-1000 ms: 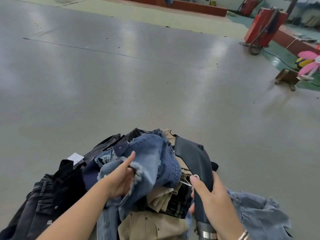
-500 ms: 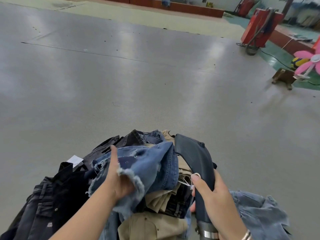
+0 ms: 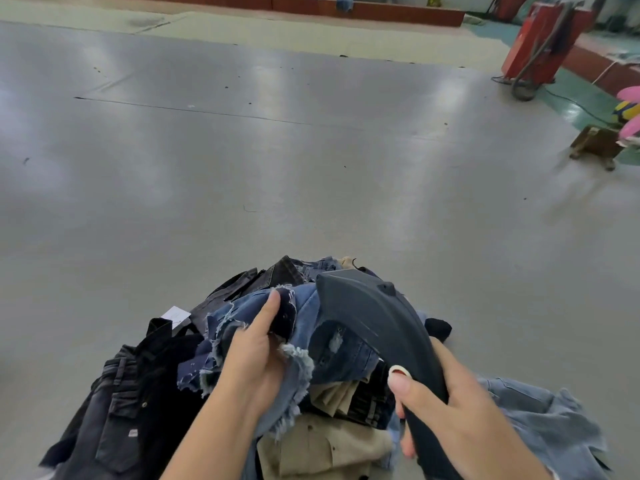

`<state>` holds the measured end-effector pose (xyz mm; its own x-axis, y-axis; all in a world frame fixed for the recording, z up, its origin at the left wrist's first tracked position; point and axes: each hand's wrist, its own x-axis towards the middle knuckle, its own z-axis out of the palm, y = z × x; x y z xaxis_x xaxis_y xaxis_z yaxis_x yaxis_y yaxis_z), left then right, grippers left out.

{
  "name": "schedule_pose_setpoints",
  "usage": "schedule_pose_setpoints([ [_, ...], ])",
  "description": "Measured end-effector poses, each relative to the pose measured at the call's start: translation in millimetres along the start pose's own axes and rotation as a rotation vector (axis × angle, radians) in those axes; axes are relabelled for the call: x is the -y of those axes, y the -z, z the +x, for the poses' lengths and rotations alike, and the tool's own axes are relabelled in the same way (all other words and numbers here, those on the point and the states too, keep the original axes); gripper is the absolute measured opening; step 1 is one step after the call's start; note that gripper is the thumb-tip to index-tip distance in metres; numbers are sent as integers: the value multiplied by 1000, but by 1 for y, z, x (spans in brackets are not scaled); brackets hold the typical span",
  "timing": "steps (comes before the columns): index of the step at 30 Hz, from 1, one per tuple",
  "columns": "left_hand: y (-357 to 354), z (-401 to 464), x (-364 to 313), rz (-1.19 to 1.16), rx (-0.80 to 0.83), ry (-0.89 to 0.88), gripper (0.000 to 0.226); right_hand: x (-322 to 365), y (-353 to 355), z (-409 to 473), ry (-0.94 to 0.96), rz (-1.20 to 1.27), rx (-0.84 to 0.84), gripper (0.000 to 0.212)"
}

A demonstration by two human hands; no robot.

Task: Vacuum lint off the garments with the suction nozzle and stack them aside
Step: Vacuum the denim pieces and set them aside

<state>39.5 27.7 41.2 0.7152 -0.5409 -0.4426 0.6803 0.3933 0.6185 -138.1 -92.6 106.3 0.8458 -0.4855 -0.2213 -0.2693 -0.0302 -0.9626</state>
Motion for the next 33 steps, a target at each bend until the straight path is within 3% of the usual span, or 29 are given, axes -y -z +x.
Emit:
schedule_pose_setpoints([
  [2, 4, -4, -3, 18, 21, -4, 38, -1, 1, 0, 3, 10, 3, 29],
  [4, 6, -4, -6, 76, 26, -61, 20, -1, 2, 0, 5, 10, 23, 41],
  [6, 3, -2, -3, 145, -33, -110, 28, -1, 2, 0, 1, 13, 36, 44],
  [12, -7, -2, 4, 254, -165, -85, 29, 3, -7, -3, -24, -44, 19, 35],
  [17, -6, -1, 14, 525, -107, -121, 31, -3, -17, -4, 5, -129, 24, 39],
  [24, -15, -16, 20, 502, -88, -79, 33, 5, -1, 2, -24, 10, -134, 9],
  [29, -19, -10, 15, 470, -144, -38, 24, -2, -9, -9, -52, -25, 6, 34],
  [31, -20, -8, 15, 447, -154, -46, 17, -5, -14, -8, -63, -75, 52, 34],
  [33, -21, -8, 17, 437, -147, -69, 29, -1, -16, -3, -106, -31, 50, 26],
])
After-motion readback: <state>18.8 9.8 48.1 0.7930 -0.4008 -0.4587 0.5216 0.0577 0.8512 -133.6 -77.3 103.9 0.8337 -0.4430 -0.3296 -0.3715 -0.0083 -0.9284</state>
